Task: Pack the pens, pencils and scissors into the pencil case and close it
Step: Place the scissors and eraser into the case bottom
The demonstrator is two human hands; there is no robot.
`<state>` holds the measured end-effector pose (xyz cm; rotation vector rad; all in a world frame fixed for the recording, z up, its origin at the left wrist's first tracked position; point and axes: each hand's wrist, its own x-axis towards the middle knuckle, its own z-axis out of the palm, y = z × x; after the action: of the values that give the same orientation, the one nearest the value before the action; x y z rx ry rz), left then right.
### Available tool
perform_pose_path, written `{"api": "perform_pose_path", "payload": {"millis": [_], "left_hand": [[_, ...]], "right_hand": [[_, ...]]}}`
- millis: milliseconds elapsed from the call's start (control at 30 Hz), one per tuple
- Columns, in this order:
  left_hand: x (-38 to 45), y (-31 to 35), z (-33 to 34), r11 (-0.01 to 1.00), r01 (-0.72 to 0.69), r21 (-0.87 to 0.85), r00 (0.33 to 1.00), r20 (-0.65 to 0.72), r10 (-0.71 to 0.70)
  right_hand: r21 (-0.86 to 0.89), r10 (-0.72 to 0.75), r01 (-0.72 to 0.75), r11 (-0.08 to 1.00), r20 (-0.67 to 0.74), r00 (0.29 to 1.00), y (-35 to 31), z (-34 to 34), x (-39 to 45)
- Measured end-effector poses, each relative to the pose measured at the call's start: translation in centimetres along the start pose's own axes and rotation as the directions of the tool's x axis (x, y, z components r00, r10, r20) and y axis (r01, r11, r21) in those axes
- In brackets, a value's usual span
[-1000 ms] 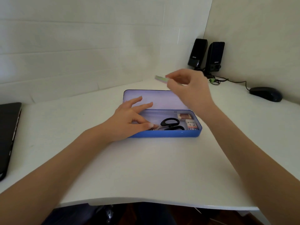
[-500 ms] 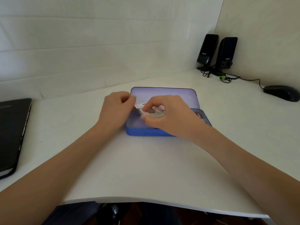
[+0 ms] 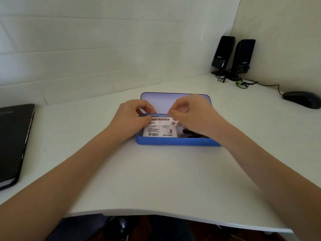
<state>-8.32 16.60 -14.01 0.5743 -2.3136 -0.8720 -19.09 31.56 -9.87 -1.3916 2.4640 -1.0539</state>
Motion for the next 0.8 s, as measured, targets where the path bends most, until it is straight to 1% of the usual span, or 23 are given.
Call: {"api": "perform_pose_path", "payload": {"millis": [67,133,200,267,367,467,567,633,700,800], "left_hand": [[-0.1,0.2,0.1,0.999,-0.041,-0.021,0.999,0.024,0.041],[-0.4,0.6,0.3,0.995,-0.091,-0.030,0.994,0.049,0.093],[-0.5,0.9,0.5,0.991,-0.114,-0.066,0.988,0.101,0.120],[-0.3,0.7,0.6,0.987,-0.129,-0.093,0.972,0.184,0.145],[-0.4,0.4,0.6,0.991,-0.130,0.024,0.957,0.264,0.119],[-0.6,0.7,0.6,0.997,-0.063,0.042,0.966,0.254,0.051],[-0.7,0.8,0.6,0.997,-0.065,0.046,0.969,0.243,0.052],[-0.6,0.6,0.6,0.998,-0.060,0.032,0.970,0.239,0.050],[-0.6,0.5,0.7,0.998,-0.053,0.028,0.972,0.230,0.045],[-0.6,0.5,0.8,0.999,-0.049,0.018,0.972,0.232,0.043]], "right_hand": [[-0.049,0.090,-0.089,0.995,0.015,0.996,0.9,-1.3,0.4],[-0.095,0.123,-0.115,0.989,0.092,0.988,1.3,-1.7,0.5],[-0.019,0.112,-0.110,0.994,0.165,0.980,1.0,-1.2,0.4],[0.026,0.067,-0.074,0.997,0.204,0.977,0.8,-0.6,0.4],[0.028,0.043,-0.051,0.998,0.253,0.967,0.7,-0.8,0.5],[-0.071,0.024,-0.002,0.997,0.312,0.950,1.3,-2.2,0.5],[-0.193,0.005,0.092,0.977,0.449,0.893,2.2,-3.5,0.4],[-0.245,0.026,0.114,0.963,0.505,0.863,2.5,-4.0,0.4],[-0.246,0.028,0.117,0.962,0.516,0.856,2.8,-4.3,0.4],[-0.250,0.017,0.125,0.960,0.498,0.867,2.9,-4.2,0.5]]}}
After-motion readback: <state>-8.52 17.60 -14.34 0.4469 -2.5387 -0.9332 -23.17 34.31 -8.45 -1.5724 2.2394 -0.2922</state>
